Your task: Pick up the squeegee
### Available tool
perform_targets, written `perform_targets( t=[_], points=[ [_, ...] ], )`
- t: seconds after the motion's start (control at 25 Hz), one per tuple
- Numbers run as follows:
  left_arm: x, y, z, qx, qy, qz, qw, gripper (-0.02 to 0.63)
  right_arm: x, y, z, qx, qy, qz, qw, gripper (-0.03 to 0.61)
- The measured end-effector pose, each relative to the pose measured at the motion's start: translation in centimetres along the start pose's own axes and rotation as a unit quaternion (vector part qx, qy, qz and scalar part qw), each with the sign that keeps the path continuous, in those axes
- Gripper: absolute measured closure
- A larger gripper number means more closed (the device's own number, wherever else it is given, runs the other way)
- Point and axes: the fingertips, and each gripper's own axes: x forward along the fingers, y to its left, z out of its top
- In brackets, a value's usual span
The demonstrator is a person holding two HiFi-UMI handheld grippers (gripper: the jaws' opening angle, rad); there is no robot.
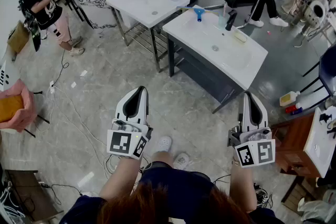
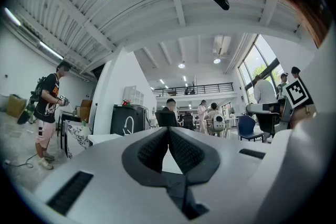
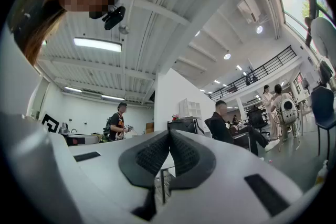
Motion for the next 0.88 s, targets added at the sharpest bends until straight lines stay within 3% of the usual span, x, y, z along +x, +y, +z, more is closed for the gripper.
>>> perform_targets(
  t=[0.52,0.88],
  points=[
    [-0.1,0.0,-0.7,0.008,0.011,0.009,0.9999,0.59,0.4,-0.9,-0.3,0.015,-0.011,0.006,1.0,0.563],
    [5.8,3.1,-1.9,0.002,0.015,0.005,0.9999,0.591,6.6,-1.5,-2.4,0.015,0.006,0.019,1.0,0.547]
  ],
)
